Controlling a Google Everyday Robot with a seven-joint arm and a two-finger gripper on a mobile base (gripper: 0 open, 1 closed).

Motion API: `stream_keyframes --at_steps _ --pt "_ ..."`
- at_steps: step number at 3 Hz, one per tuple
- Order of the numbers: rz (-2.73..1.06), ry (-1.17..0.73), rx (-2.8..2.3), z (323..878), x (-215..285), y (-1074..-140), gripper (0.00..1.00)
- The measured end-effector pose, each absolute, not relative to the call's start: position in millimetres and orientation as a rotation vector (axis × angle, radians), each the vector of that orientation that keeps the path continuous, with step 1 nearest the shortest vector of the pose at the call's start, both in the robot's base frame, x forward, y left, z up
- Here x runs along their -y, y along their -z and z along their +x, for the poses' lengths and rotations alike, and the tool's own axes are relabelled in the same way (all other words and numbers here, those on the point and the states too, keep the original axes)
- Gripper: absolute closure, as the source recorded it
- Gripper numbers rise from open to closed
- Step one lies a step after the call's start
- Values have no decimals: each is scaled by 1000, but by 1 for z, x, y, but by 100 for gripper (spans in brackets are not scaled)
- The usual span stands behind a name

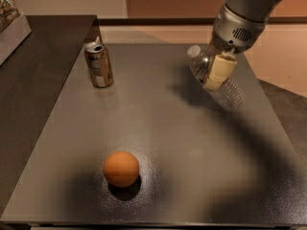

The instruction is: Knock water bottle over

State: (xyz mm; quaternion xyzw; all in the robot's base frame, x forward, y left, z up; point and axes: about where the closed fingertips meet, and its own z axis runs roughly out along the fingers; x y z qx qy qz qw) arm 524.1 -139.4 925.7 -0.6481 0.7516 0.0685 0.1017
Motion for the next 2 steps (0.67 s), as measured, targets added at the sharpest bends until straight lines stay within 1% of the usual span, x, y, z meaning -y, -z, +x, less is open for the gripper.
stream_keyframes --at_steps 2 --pt "-2135 -140 -2153 518 103 -904 36"
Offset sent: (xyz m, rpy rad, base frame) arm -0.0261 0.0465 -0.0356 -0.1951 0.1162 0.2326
